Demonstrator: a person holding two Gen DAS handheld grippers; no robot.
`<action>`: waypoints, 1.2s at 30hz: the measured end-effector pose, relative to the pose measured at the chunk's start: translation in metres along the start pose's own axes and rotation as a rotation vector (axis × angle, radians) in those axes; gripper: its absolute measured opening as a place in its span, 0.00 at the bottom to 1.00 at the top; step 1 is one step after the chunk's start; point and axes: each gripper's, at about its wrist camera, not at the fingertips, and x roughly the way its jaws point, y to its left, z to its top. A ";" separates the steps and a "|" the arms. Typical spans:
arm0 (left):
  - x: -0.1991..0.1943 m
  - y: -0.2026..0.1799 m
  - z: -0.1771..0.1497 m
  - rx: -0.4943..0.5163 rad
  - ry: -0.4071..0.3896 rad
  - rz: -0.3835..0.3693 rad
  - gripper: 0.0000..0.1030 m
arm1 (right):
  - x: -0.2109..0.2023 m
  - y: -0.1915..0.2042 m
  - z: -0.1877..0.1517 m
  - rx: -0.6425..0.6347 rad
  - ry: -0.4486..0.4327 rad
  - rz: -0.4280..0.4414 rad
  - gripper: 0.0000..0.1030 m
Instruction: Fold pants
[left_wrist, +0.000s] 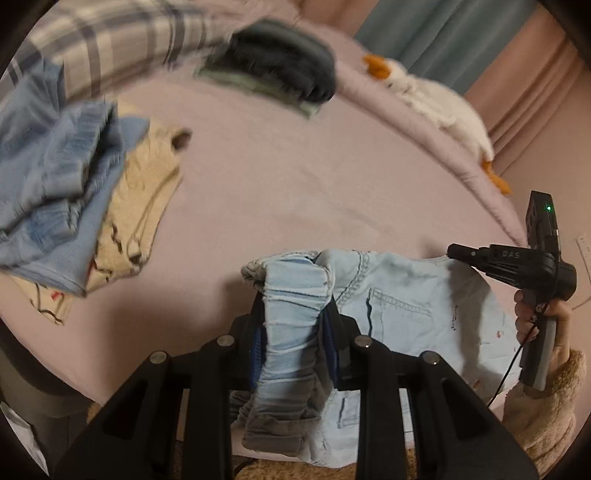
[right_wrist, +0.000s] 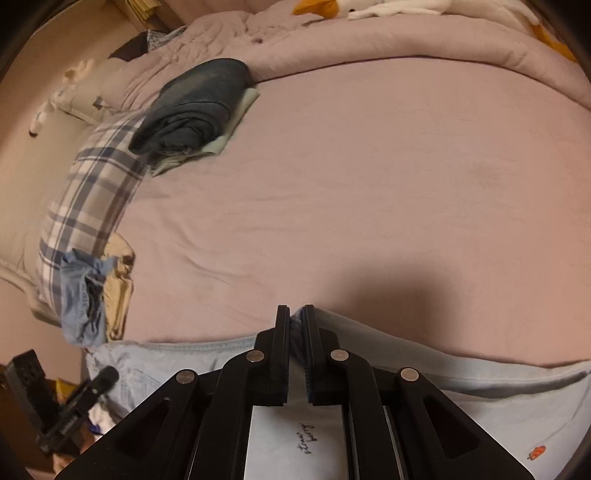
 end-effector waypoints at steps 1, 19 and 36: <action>0.008 0.004 -0.001 0.002 0.018 0.022 0.27 | 0.014 0.004 0.000 -0.007 0.014 -0.033 0.07; -0.038 -0.052 0.021 0.102 -0.093 0.096 0.82 | -0.121 -0.113 -0.067 0.303 -0.309 -0.224 0.63; 0.129 -0.209 0.019 0.320 0.195 -0.077 0.10 | -0.207 -0.310 -0.218 0.878 -0.432 -0.598 0.55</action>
